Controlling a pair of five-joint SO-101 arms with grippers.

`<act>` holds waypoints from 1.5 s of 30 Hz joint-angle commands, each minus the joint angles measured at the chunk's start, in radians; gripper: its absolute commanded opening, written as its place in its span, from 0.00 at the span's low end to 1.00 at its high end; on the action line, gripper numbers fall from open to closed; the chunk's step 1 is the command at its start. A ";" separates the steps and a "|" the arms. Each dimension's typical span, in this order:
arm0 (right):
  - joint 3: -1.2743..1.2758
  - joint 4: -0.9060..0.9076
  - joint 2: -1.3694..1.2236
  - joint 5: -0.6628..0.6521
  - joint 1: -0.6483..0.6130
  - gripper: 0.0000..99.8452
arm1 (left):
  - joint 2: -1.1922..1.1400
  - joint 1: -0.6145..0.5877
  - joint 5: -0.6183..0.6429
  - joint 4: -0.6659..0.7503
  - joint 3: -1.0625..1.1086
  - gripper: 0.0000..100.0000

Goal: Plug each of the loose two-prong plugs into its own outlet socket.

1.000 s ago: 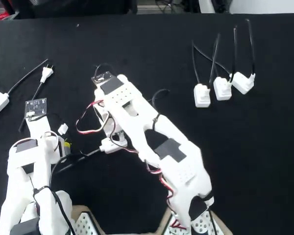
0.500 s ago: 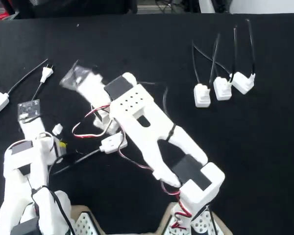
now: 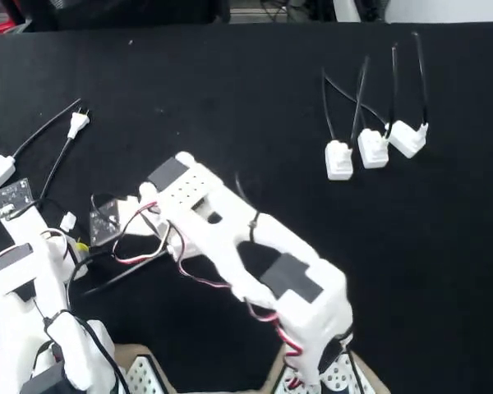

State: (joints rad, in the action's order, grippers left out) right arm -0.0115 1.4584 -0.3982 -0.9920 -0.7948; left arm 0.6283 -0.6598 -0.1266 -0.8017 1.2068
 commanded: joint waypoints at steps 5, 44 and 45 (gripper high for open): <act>-0.001 -0.132 -0.097 0.041 0.008 0.20 | 0.015 -0.013 0.014 -0.009 -0.058 0.23; -1.021 0.226 -0.572 1.108 0.841 0.01 | 0.015 0.008 0.014 -0.005 -0.056 0.23; -1.041 0.226 -0.596 1.109 0.836 0.01 | 0.015 0.008 0.014 -0.005 -0.056 0.23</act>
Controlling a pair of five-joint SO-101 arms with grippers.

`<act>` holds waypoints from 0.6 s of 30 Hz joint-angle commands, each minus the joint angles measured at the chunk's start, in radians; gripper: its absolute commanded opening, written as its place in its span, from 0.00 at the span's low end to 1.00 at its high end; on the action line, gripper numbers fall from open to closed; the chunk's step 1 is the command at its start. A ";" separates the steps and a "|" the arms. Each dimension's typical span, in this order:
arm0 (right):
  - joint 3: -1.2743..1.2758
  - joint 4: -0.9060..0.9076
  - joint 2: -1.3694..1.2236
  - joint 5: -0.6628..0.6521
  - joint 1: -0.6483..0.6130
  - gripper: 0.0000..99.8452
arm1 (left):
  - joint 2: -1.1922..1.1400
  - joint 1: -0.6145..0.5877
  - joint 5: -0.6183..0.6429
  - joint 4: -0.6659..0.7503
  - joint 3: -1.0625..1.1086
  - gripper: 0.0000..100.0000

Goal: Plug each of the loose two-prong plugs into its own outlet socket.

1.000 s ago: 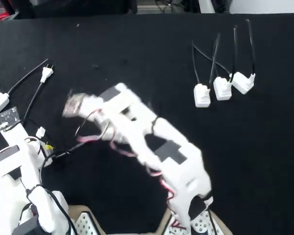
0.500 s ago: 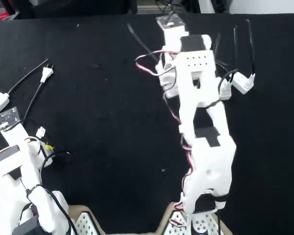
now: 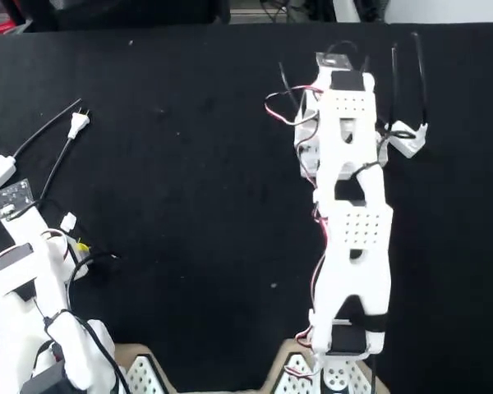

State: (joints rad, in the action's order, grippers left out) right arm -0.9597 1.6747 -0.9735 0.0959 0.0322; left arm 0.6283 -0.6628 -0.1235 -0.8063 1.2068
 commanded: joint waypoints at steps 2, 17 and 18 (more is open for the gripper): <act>-0.131 0.014 -0.068 0.021 0.005 0.01 | 0.015 0.010 0.011 0.000 -0.056 0.23; -0.371 0.091 -0.004 -0.041 -0.106 0.20 | 0.015 0.010 0.011 0.000 -0.056 0.23; -0.371 0.092 0.022 -0.041 -0.109 0.20 | 0.015 0.010 0.011 0.000 -0.056 0.23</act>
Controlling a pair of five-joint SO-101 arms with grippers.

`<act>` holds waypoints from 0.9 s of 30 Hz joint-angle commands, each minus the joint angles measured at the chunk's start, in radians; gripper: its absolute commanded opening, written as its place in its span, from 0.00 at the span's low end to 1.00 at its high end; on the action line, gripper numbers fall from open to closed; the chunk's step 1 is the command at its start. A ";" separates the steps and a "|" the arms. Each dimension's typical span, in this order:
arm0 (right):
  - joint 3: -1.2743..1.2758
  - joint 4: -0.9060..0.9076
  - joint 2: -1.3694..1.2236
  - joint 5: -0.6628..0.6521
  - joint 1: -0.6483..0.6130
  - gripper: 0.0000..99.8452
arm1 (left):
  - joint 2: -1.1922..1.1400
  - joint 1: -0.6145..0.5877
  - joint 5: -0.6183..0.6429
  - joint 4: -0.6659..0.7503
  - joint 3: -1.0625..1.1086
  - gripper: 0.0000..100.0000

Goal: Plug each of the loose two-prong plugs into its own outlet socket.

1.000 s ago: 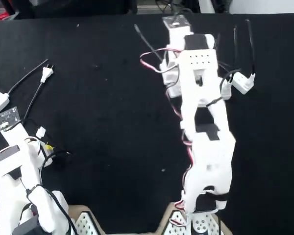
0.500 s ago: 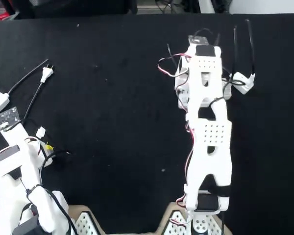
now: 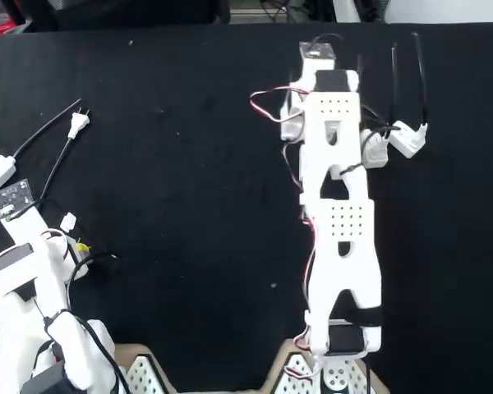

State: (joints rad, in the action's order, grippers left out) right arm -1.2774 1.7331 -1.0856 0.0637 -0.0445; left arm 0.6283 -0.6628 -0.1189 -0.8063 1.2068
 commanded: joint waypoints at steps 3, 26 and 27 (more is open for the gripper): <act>-0.054 0.034 0.236 -0.009 -0.041 0.20 | 0.015 0.012 0.006 0.000 -0.056 0.23; 1.972 -0.901 1.460 -0.061 -0.601 0.17 | 0.017 0.045 -0.006 -0.006 -0.101 0.23; 2.018 -0.967 1.442 -0.061 -0.603 0.17 | 0.017 0.036 -0.029 -0.018 -0.136 0.23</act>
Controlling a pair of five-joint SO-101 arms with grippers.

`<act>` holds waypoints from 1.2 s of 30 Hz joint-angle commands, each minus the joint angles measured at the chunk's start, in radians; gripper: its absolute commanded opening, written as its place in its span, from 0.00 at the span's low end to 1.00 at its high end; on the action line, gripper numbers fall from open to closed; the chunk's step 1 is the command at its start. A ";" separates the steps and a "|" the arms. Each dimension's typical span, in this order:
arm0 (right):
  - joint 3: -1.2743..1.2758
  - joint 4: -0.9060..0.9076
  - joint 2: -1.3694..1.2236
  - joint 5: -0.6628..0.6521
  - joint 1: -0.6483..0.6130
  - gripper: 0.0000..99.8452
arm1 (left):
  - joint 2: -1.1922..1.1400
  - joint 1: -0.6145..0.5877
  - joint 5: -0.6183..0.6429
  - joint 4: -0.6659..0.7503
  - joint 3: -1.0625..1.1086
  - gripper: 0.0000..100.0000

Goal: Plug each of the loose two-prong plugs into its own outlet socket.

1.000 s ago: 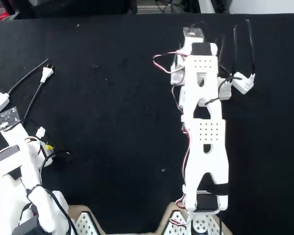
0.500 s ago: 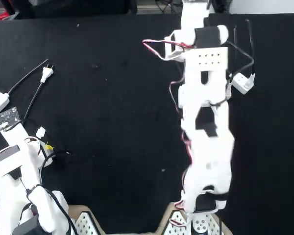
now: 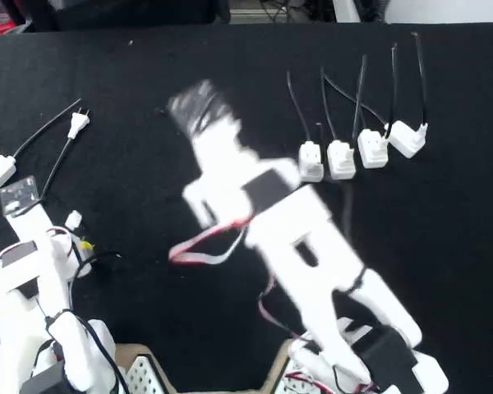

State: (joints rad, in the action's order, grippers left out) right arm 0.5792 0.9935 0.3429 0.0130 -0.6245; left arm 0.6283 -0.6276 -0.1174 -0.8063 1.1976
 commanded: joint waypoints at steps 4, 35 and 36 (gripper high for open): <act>0.265 -0.391 -0.073 -0.014 -0.048 0.17 | -0.005 -0.038 -0.161 -0.138 -0.337 0.23; 0.285 -0.482 -0.226 -0.103 -0.129 0.17 | -1.663 -0.120 -0.899 -0.647 -2.483 0.23; 0.285 -0.482 -0.226 -0.103 -0.129 0.17 | -1.706 -0.122 -0.901 -0.649 -2.528 0.23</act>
State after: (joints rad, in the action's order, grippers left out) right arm 0.8830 0.5332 0.1220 -0.0836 -0.7426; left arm -0.9628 -0.7365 -0.9874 -1.4216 -1.0825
